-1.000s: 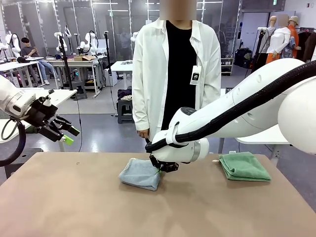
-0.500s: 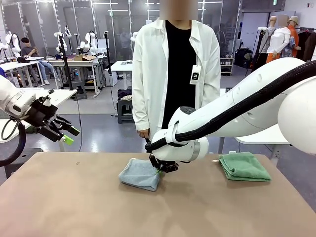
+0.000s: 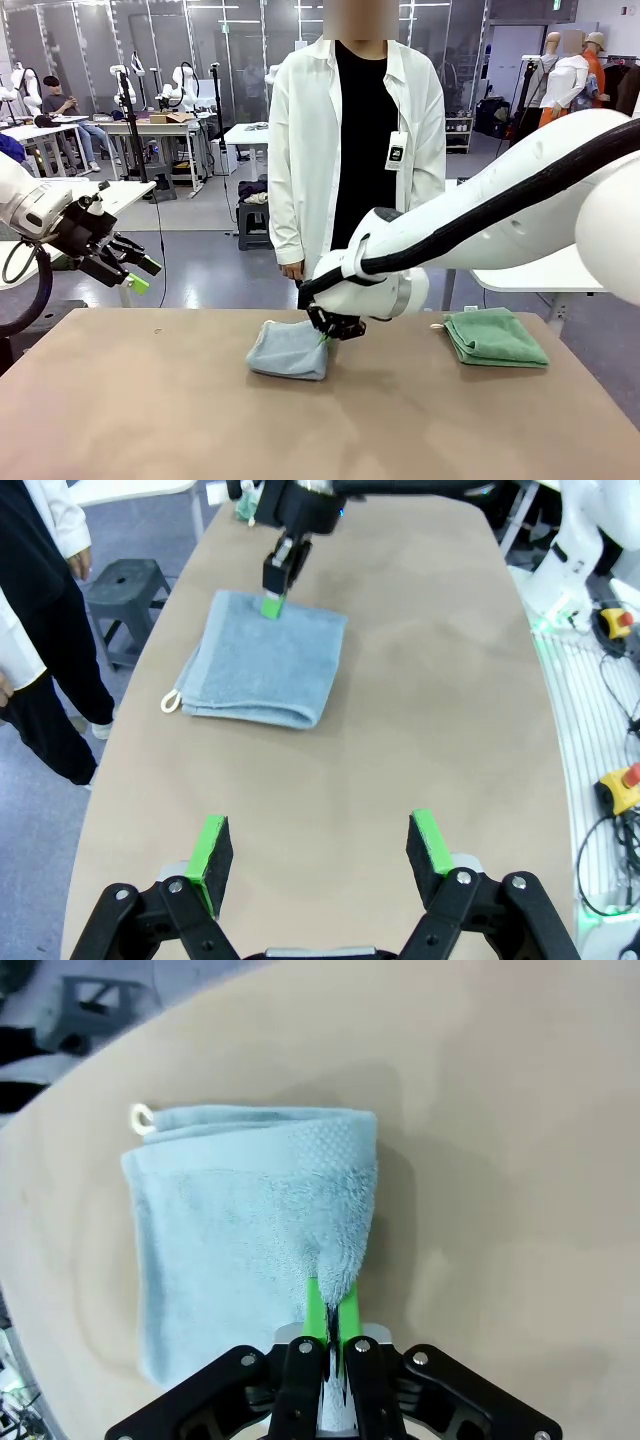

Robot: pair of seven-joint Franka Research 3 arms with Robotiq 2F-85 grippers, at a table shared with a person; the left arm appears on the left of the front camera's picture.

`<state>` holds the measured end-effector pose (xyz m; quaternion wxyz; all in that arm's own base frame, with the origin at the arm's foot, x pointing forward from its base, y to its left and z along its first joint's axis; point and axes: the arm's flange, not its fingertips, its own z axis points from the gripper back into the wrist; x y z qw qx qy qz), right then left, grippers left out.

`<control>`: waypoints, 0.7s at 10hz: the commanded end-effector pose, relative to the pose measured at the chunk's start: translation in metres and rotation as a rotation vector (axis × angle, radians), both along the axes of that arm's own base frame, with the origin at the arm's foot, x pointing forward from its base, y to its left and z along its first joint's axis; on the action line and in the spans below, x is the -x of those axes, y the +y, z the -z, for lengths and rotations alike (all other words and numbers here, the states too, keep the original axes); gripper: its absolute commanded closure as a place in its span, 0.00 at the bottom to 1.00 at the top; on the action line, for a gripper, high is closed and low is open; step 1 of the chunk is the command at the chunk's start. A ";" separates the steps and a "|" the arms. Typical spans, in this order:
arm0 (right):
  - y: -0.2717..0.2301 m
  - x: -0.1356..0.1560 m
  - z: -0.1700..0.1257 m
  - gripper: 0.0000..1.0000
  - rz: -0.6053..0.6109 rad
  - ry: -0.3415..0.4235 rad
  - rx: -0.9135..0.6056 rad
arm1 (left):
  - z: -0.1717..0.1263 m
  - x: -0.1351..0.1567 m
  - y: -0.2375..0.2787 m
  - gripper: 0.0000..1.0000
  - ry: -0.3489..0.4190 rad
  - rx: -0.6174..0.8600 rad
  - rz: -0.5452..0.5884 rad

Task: Fold the towels and place them in the basket.
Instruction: Stack the folded Towel with hook on the right side of the table.

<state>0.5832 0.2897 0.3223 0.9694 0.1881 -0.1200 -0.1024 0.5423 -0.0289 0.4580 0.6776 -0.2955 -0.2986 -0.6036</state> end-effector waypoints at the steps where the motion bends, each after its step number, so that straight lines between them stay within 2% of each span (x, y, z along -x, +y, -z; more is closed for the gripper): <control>1: -0.062 -0.001 -0.037 0.95 -0.113 -0.054 0.001 | -0.001 0.000 0.000 0.12 -0.002 0.001 0.000; 4: -0.137 -0.015 -0.078 0.95 -0.120 -0.083 0.078 | -0.001 0.000 0.000 0.12 -0.002 0.001 0.000; 7: -0.204 -0.027 -0.115 0.95 -0.192 -0.137 0.169 | -0.001 0.000 0.000 0.12 -0.002 0.001 0.000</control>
